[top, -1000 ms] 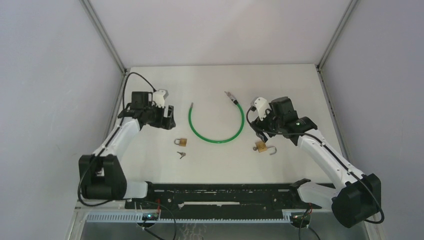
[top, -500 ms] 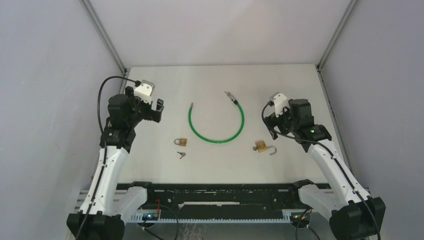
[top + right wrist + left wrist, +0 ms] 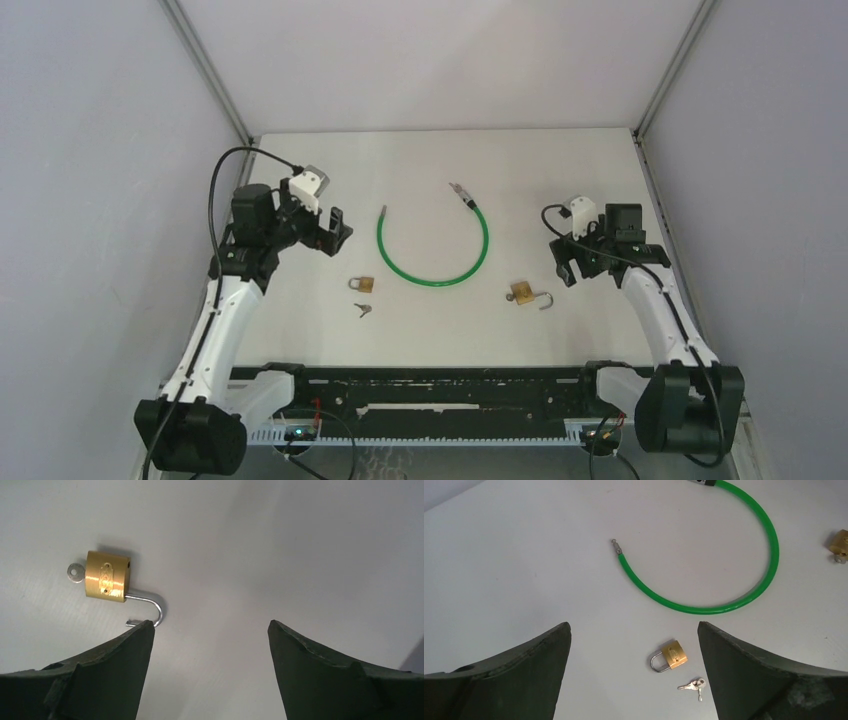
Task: Lock with the key
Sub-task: Move the lock to the center of the board.
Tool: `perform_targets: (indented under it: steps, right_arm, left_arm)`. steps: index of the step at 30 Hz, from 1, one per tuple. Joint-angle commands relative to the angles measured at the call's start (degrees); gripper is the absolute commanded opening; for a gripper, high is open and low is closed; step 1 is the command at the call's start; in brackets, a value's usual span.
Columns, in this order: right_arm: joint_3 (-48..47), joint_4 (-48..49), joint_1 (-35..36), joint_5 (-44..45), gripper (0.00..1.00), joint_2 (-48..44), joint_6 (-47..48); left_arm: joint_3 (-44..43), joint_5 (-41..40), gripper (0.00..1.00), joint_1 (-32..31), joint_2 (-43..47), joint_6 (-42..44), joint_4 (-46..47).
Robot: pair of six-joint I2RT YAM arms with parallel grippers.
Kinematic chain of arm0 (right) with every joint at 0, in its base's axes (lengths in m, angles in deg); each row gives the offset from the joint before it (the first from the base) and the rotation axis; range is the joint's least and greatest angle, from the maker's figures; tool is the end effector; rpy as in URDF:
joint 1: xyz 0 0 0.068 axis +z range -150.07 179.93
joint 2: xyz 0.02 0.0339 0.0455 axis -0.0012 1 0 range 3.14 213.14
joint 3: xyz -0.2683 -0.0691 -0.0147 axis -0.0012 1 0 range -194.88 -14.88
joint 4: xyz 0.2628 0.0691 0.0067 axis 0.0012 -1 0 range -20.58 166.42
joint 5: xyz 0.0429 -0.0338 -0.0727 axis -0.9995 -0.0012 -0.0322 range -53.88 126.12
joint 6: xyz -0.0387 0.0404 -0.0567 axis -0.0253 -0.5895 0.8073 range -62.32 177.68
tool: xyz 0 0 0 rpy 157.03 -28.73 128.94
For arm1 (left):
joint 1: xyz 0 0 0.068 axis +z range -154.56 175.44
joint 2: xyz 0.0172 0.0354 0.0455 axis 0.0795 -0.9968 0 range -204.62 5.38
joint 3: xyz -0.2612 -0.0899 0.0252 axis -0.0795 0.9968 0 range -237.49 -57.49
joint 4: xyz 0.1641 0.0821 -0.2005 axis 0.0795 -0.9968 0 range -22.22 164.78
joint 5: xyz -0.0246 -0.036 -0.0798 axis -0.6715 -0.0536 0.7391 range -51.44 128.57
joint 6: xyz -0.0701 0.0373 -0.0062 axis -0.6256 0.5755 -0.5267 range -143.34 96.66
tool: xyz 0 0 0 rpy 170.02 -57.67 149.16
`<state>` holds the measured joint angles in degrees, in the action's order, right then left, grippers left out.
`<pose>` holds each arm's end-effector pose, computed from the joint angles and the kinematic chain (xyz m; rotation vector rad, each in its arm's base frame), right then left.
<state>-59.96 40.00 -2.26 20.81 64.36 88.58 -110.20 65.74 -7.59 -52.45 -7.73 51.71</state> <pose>0.2391 0.0090 0.2243 -0.7131 2.3382 0.0791 0.2542 -0.0449 0.3141 0.6098 1.9277 -0.3496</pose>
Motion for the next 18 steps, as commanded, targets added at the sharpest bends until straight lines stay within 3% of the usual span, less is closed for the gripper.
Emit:
perform_targets:
  steps: [1, 12, 18]
  right_arm:
    - [0.12, -2.66, -1.09, -6.73, 0.89, 5.44, 3.29]
    - [-0.80, -3.10, 5.53, -4.12, 0.66, 18.23, 4.72]
    - [-0.96, -1.97, 10.50, -0.36, 0.50, 22.34, 4.66]
  left_arm:
    - [0.40, 0.80, 1.00, -2.59, 3.19, 2.88, 1.99]
    - [4.85, -10.25, 1.00, -12.32, 6.77, 9.94, 3.13]
    - [7.09, -8.96, 1.00, -15.66, 8.23, 13.57, 3.96]
